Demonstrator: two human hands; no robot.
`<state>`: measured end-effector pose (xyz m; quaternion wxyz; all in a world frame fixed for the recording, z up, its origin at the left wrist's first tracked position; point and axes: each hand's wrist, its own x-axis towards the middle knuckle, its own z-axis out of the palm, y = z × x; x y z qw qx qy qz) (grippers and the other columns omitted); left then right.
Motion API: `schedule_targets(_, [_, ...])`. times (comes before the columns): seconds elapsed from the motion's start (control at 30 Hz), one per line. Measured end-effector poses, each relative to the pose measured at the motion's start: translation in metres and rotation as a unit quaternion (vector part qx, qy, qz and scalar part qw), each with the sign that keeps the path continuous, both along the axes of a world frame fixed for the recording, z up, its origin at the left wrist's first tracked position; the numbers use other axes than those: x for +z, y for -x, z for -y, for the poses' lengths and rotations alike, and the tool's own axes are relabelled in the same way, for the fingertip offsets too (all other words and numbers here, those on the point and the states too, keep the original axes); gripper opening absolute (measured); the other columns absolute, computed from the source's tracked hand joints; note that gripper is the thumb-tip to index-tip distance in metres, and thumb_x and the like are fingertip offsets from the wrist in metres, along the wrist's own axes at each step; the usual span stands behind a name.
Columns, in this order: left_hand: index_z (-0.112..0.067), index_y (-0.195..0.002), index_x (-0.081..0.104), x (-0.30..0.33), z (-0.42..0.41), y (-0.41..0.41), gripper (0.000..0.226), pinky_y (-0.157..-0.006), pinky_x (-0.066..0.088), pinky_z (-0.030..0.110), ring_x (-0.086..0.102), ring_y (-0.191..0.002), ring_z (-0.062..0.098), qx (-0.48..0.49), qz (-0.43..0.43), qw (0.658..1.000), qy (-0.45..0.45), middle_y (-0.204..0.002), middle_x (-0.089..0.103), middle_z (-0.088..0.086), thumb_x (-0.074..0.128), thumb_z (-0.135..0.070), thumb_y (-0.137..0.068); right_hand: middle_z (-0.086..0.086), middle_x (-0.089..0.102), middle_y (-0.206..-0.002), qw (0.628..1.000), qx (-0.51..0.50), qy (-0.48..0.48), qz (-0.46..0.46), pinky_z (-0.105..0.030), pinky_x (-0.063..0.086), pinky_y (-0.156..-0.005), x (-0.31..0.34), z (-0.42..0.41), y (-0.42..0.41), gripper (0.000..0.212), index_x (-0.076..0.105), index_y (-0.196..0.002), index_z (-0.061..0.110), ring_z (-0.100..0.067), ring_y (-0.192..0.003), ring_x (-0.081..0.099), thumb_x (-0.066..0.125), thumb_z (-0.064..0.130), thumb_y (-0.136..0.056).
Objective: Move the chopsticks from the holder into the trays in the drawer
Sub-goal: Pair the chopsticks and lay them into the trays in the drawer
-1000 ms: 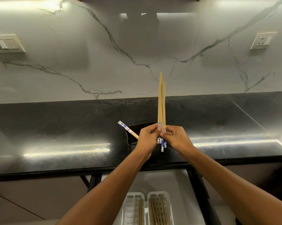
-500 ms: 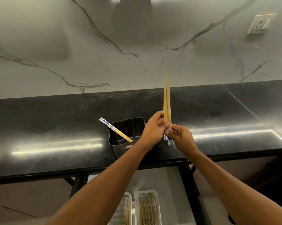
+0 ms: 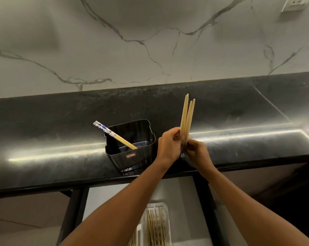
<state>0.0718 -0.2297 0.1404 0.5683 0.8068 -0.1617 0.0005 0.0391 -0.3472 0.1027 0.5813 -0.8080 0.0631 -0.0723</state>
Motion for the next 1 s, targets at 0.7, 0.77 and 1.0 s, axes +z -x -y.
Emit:
schedule_targets(0.7, [-0.017, -0.093, 0.073, -0.004, -0.021, 0.03, 0.017, -0.069, 0.055, 0.016, 0.067, -0.075, 0.002, -0.024, -0.076, 0.997, 0.023, -0.08, 0.071, -0.007, 0.058, -0.01, -0.092, 0.0, 0.072, -0.079, 0.986, 0.017, 0.153, -0.058, -0.01, 0.047, -0.063, 0.012, -0.01, 0.031, 0.013, 0.074, -0.095, 0.014, -0.006, -0.071, 0.067, 0.062, 0.019, -0.091])
schedule_targets(0.77, [-0.022, -0.092, 0.073, -0.005, -0.036, 0.056, 0.017, -0.072, 0.057, 0.019, 0.069, -0.077, 0.003, -0.033, -0.097, 0.995, 0.004, -0.08, 0.072, -0.009, 0.06, -0.013, -0.091, 0.005, 0.068, -0.067, 0.983, 0.039, 0.165, -0.075, -0.009, 0.045, -0.056, 0.014, -0.021, 0.059, 0.012, 0.072, -0.079, 0.02, -0.001, -0.062, 0.064, 0.065, 0.021, -0.089])
schedule_targets(1.0, [-0.02, -0.084, 0.072, -0.049, -0.112, 0.155, 0.016, -0.081, 0.058, 0.042, 0.072, -0.082, 0.016, -0.018, -0.284, 0.956, -0.066, -0.083, 0.075, 0.003, 0.06, -0.011, -0.088, -0.009, 0.07, -0.071, 0.965, 0.115, 0.026, -0.236, -0.037, 0.06, -0.064, -0.028, -0.097, 0.168, 0.024, 0.066, -0.069, 0.018, -0.021, -0.065, 0.07, 0.059, 0.014, -0.092])
